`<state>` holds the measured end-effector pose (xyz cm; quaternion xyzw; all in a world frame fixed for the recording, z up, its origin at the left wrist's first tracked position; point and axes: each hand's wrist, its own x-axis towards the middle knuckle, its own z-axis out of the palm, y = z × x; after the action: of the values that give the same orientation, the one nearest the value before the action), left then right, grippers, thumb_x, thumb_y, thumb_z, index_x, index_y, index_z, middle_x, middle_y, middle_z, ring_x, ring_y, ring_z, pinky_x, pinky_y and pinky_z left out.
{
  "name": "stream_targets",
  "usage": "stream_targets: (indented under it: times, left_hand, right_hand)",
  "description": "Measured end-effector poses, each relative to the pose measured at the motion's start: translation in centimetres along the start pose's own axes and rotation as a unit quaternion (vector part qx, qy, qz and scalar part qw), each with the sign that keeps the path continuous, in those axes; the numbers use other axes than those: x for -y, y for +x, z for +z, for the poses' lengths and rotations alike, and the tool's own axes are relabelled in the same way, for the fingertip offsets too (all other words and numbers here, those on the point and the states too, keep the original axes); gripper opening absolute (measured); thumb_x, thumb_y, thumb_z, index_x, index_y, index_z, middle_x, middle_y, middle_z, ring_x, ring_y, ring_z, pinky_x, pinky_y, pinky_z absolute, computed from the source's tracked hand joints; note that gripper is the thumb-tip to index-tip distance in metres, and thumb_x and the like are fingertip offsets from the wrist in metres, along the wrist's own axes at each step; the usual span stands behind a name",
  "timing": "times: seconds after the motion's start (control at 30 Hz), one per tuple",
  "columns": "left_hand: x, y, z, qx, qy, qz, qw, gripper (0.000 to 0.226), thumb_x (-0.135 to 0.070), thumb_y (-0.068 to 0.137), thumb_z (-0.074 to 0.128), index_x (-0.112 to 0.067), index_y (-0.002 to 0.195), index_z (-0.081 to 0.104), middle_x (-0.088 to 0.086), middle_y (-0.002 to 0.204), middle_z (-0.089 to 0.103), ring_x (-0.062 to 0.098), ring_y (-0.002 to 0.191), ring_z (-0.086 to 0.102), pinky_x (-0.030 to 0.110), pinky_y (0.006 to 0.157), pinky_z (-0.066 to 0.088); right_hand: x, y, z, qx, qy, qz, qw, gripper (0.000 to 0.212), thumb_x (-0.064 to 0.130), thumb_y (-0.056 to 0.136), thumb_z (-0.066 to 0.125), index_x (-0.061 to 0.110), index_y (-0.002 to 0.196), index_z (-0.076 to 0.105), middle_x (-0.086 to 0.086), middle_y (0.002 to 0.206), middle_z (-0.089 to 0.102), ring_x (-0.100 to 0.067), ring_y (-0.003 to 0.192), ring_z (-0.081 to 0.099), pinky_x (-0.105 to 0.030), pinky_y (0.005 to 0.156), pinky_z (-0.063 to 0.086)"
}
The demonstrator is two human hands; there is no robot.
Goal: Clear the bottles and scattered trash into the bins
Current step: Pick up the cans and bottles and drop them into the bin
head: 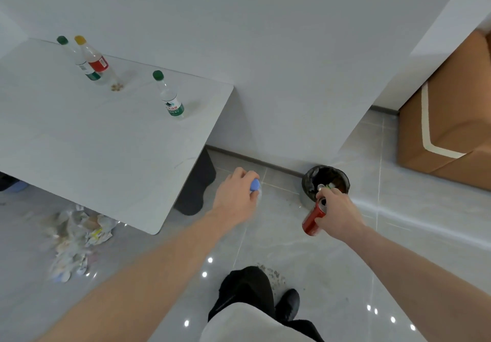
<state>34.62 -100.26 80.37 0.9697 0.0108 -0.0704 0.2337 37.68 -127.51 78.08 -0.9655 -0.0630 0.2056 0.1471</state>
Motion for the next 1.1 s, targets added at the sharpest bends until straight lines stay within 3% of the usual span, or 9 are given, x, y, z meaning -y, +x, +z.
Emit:
stream_targets:
  times: [0.4,0.53,0.73,0.97,1.1]
  left_hand:
    - [-5.8,11.4,4.3,0.015,-0.011,-0.031,0.999,0.019,-0.028,0.096,0.058,-0.024,0.114,0.054,-0.001,0.114,0.05,0.021,0.094,0.056,0.037,0.08,0.054]
    - [-7.1,16.1,6.5,0.049,-0.022,-0.056,0.997,0.022,-0.028,0.094,0.058,-0.025,0.116,0.055,-0.002,0.116,0.049,0.024,0.095,0.056,0.039,0.08,0.053]
    - [-9.8,20.6,9.2,0.103,-0.015,-0.069,0.992,0.021,-0.028,0.096,0.058,-0.025,0.116,0.054,-0.002,0.116,0.049,0.024,0.095,0.055,0.039,0.081,0.052]
    - [-14.0,23.4,13.5,0.108,-0.03,-0.117,0.987,0.024,-0.03,0.094,0.06,-0.026,0.116,0.053,-0.002,0.118,0.051,0.025,0.098,0.056,0.041,0.082,0.053]
    - [-16.4,24.7,16.6,0.084,-0.037,-0.175,0.98,0.026,-0.029,0.095,0.061,-0.025,0.119,0.055,-0.003,0.117,0.053,0.024,0.097,0.056,0.038,0.082,0.052]
  right_hand:
    - [-8.9,9.8,-5.0,0.016,0.005,0.015,1.0,0.054,0.023,0.075,0.074,0.029,0.123,0.052,0.005,0.114,0.051,-0.019,0.103,0.05,-0.029,0.074,0.042]
    - [-11.1,13.3,-6.4,0.026,0.021,0.041,0.999,0.054,0.021,0.073,0.071,0.028,0.123,0.052,0.009,0.108,0.046,-0.021,0.107,0.049,-0.031,0.078,0.044]
    - [-14.7,16.9,-7.7,0.048,0.043,0.066,0.996,0.059,0.014,0.073,0.071,0.025,0.127,0.049,0.003,0.123,0.049,-0.022,0.113,0.045,-0.035,0.092,0.047]
    - [-20.3,21.3,-9.3,0.089,0.023,0.034,0.995,0.06,0.017,0.071,0.074,0.026,0.125,0.049,0.006,0.116,0.047,-0.02,0.111,0.046,-0.034,0.091,0.048]
    - [-23.7,24.4,-9.8,0.121,0.004,0.0,0.993,0.062,0.032,0.069,0.081,0.029,0.122,0.049,0.008,0.116,0.045,-0.019,0.11,0.046,-0.036,0.09,0.05]
